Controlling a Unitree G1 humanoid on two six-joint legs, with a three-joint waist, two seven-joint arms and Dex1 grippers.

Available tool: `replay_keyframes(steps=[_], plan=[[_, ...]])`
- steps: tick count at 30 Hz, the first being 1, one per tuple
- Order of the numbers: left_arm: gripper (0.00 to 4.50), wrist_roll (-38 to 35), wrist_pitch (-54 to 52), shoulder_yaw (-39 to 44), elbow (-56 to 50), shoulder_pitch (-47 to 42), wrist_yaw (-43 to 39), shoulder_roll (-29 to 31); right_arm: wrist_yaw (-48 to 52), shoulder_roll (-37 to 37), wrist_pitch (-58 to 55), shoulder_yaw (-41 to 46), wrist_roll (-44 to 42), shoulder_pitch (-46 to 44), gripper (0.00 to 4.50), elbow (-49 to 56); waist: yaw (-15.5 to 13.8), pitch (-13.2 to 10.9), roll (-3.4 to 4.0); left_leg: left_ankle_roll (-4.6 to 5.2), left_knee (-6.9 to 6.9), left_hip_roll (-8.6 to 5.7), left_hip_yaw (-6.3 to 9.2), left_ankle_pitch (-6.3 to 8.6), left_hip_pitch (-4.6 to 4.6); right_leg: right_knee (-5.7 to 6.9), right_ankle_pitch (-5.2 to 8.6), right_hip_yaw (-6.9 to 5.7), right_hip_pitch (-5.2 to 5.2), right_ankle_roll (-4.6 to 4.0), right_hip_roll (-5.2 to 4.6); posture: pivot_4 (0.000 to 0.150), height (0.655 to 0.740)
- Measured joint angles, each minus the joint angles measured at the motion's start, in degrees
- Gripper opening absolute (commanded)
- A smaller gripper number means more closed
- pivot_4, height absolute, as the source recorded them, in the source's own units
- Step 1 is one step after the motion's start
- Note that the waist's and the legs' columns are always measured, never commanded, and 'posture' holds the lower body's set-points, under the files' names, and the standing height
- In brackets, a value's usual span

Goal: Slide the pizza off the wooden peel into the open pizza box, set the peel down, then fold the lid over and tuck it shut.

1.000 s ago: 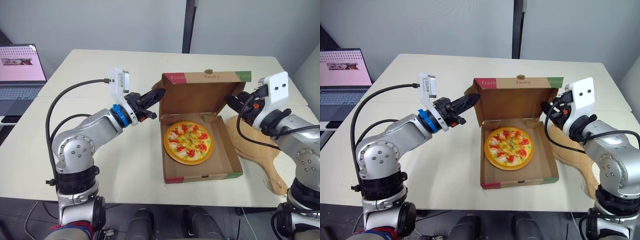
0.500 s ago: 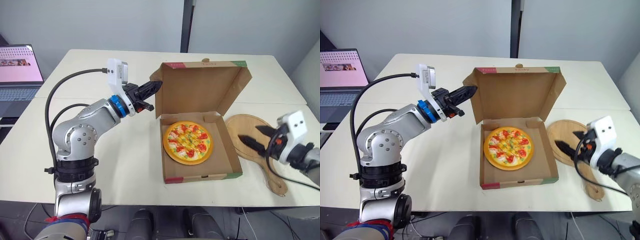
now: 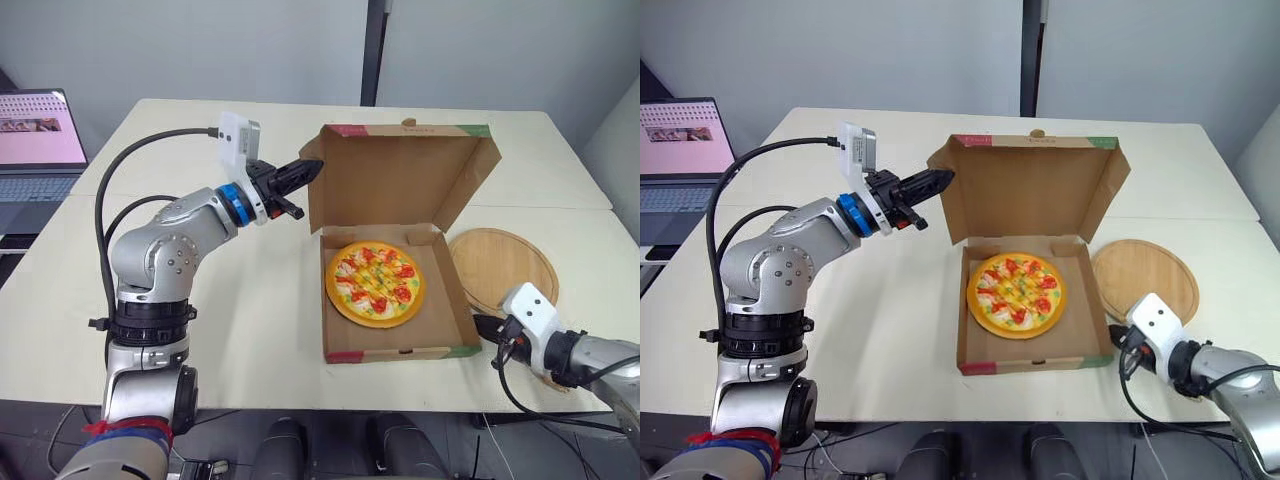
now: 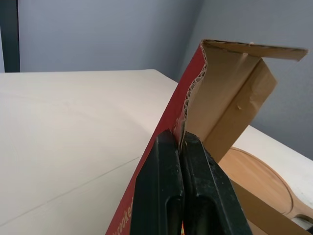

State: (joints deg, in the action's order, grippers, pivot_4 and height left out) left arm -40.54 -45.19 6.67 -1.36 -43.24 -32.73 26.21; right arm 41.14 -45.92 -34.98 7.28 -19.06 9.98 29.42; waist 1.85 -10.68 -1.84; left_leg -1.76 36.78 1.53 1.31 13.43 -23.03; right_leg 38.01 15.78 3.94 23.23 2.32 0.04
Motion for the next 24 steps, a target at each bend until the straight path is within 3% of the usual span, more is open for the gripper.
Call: replay_keyframes(steps=[16, 19, 24], plan=[[0.00, 8.46, 8.14, -1.09, 13.24, -5.44, -10.47, 2.57, -3.41, 5.41, -6.97, -9.55, -0.02, -8.93, 0.02, 4.48, -0.01, 0.00, 0.00, 0.00, 0.05, 0.02, 0.03, 0.00, -0.01, 0.04, 0.00, -0.03, 0.00, -0.01, 0.01, 0.150, 0.7306], [0.00, 9.10, 8.16, -1.16, 13.25, -5.44, -10.62, 2.56, -4.09, 5.55, -7.07, -6.57, -0.53, -9.61, 0.61, 4.14, -0.08, 0.00, 0.00, 0.00, 0.07, 0.01, 0.02, 0.00, -0.02, 0.05, -0.01, -0.03, 0.00, 0.00, 0.00, 0.150, 0.7306], [0.00, 9.45, 8.18, -1.11, 13.25, -5.44, -10.41, 2.41, -8.40, 9.13, -9.15, 4.07, -4.93, -16.57, 2.29, 3.99, -0.02, 0.00, 0.00, 0.00, 0.09, 0.02, 0.03, 0.00, -0.01, 0.10, -0.04, -0.03, 0.00, 0.01, 0.00, 0.150, 0.7306]])
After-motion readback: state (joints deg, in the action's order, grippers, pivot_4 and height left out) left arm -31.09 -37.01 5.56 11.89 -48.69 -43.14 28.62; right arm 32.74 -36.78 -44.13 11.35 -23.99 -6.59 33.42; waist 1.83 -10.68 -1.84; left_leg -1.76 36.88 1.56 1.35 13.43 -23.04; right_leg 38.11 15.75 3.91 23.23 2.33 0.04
